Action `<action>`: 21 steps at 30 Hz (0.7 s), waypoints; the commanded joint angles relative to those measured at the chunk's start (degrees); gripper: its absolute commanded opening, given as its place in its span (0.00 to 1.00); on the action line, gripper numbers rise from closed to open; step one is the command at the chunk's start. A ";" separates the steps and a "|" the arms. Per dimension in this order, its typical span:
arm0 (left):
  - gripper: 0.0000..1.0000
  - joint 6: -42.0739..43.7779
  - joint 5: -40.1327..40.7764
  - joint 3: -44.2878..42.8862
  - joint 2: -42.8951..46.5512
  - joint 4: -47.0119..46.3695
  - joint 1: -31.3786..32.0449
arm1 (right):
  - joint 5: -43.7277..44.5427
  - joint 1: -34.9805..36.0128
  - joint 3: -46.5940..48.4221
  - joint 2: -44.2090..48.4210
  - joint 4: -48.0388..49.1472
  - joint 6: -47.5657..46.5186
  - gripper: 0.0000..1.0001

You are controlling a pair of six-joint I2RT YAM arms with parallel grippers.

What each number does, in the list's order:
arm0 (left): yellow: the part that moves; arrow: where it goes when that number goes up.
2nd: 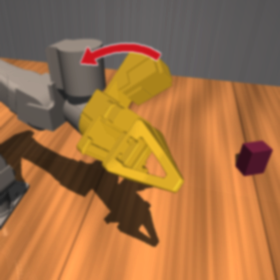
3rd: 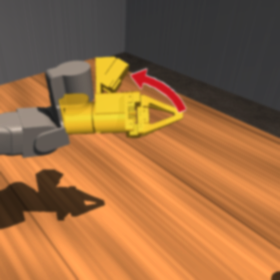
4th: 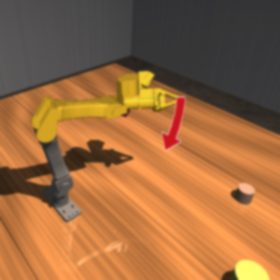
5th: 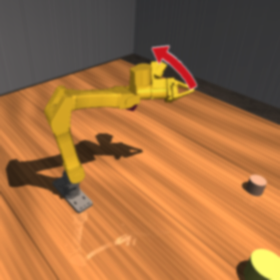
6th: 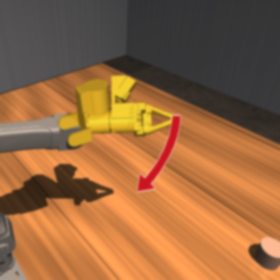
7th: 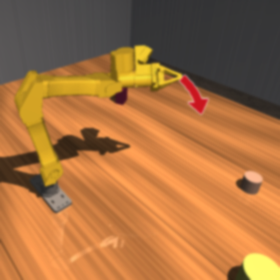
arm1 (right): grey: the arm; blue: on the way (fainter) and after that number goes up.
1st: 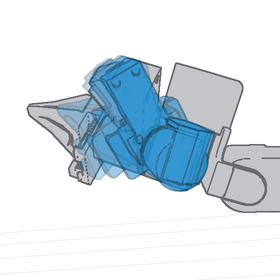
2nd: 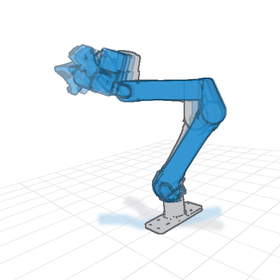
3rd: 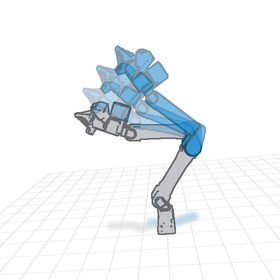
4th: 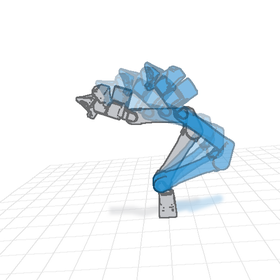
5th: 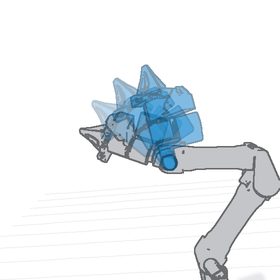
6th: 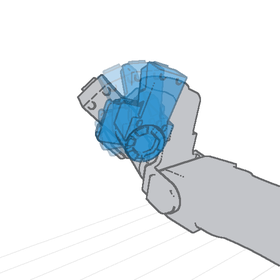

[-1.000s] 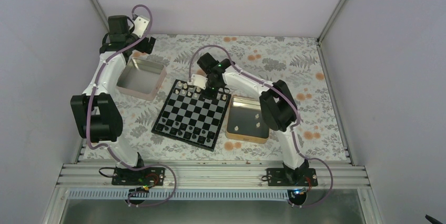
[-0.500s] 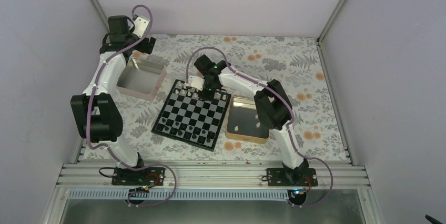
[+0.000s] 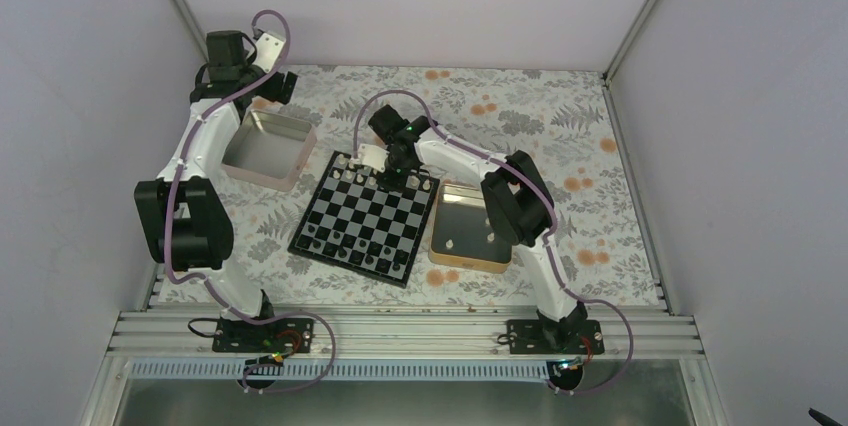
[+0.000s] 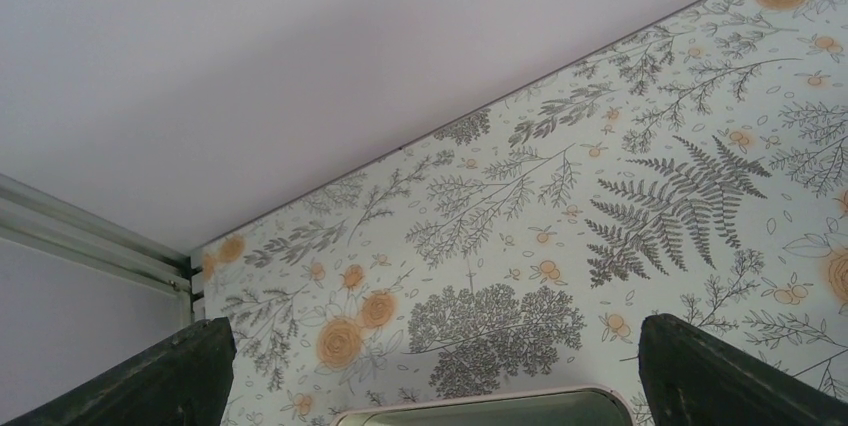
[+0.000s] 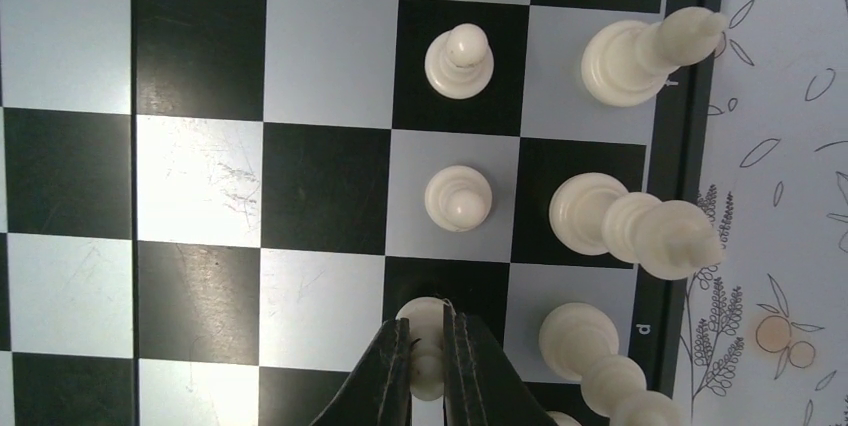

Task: Set up the chess pieces on the board
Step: Place the chess piece on the chessboard.

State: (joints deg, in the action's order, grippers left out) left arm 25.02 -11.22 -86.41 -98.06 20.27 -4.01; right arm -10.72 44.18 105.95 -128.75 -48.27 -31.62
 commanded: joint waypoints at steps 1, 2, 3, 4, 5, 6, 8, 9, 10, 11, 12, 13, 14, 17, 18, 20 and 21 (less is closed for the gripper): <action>1.00 0.31 -1.65 0.46 2.26 -0.35 -0.23 | 1.20 0.35 0.71 -0.84 1.16 0.85 0.05; 1.00 0.25 -1.69 0.39 2.26 -0.32 -0.29 | 1.27 0.36 0.60 -0.82 1.16 0.87 0.06; 1.00 0.29 -1.77 0.39 2.30 -0.34 -0.28 | 1.31 0.37 0.53 -0.88 1.16 0.88 0.06; 1.00 0.30 -1.85 0.37 2.34 -0.27 -0.28 | 1.32 0.38 0.50 -0.83 1.15 0.86 0.06; 1.00 0.30 -1.91 0.39 2.35 -0.19 -0.28 | 1.44 0.38 0.38 -0.93 1.08 0.92 0.06; 1.00 0.30 -2.00 0.34 2.43 -0.12 -0.25 | 1.55 0.33 0.19 -0.89 1.12 0.96 0.06; 1.00 0.30 -2.08 0.33 2.60 0.00 -0.26 | 1.70 0.29 -0.16 -0.84 1.24 1.02 0.07; 1.00 0.30 -2.33 0.30 2.61 0.04 -0.29 | 1.68 0.21 -0.24 -0.75 1.25 1.03 0.07; 1.00 0.30 -2.46 0.28 2.70 0.11 -0.25 | 1.67 0.28 -0.22 -0.77 1.26 1.17 0.08; 1.00 0.34 -2.60 0.26 2.77 0.17 -0.29 | 1.61 0.29 -0.37 -0.68 1.26 1.25 0.09; 1.00 0.38 -2.74 0.27 2.78 0.22 -0.30 | 1.58 0.27 -0.35 -0.70 1.25 1.23 0.11; 1.00 0.37 -2.83 0.24 2.79 0.29 -0.30 | 1.58 0.24 -0.37 -0.64 1.29 1.25 0.12; 1.00 0.38 -2.93 0.22 2.79 0.25 -0.25 | 1.66 0.26 -0.47 -0.57 1.33 1.32 0.13; 1.00 0.38 -3.06 0.23 2.83 0.36 -0.30 | 1.62 0.28 -0.34 -0.36 1.36 1.43 0.16; 1.00 0.39 -3.10 0.16 2.87 0.38 -0.30 | 1.60 0.29 -0.34 -0.19 1.32 1.45 0.18; 1.00 0.44 -3.38 0.26 3.00 0.49 -0.29 | 1.75 0.22 -0.39 0.26 1.39 1.50 0.20; 1.00 0.47 -3.44 0.28 3.11 0.51 -0.30 | 1.73 0.20 -0.38 0.56 1.27 1.47 0.20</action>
State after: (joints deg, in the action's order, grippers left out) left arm 25.02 -12.80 -86.32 -96.99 20.71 -4.01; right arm -9.52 44.18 105.93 -128.75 -47.59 -31.00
